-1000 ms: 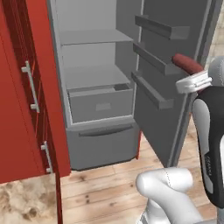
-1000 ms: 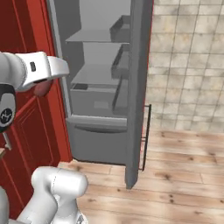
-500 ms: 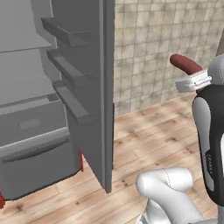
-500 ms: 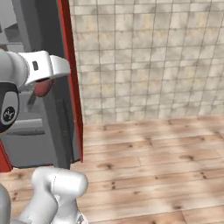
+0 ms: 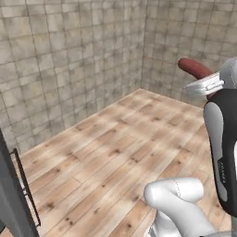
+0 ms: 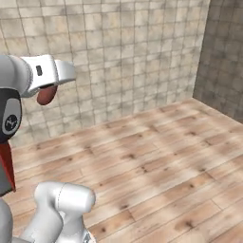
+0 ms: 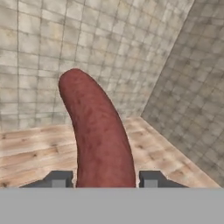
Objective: Move the hot dog bun to the plate on the dining table and place the condiment next to that plate. Then navigate to the fridge and take the sausage and place it on the plate as well.
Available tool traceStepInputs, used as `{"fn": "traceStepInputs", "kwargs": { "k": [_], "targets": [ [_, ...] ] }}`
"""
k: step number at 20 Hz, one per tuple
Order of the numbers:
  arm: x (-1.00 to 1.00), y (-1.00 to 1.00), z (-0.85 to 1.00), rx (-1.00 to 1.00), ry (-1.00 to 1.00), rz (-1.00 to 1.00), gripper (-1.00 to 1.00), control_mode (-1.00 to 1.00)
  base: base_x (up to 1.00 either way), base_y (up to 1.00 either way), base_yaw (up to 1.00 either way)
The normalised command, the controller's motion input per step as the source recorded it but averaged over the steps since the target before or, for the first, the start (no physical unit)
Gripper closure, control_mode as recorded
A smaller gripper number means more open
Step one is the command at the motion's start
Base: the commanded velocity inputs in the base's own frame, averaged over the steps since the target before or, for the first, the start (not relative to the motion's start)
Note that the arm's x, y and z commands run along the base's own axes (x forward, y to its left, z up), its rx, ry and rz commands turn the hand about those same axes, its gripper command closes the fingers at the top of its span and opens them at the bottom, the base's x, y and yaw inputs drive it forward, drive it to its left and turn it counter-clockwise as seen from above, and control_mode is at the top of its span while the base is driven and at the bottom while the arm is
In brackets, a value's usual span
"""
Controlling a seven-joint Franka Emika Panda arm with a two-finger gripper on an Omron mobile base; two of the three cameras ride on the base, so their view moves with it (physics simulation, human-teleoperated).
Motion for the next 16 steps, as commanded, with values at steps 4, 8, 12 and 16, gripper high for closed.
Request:
{"fn": "traceStepInputs", "kwargs": {
  "k": [4,8,12,16],
  "targets": [
    [0.0,0.0,0.0,0.0,0.0,0.0,1.0,1.0,0.16,-0.92,-0.61],
    [0.0,0.0,0.0,0.0,0.0,0.0,1.0,1.0,0.29,-0.81,-0.64],
    [0.0,0.0,0.0,0.0,0.0,0.0,1.0,1.0,0.34,-0.8,-0.65],
    [0.0,0.0,0.0,0.0,0.0,0.0,1.0,1.0,0.34,-0.84,-0.66]
  ]
}}
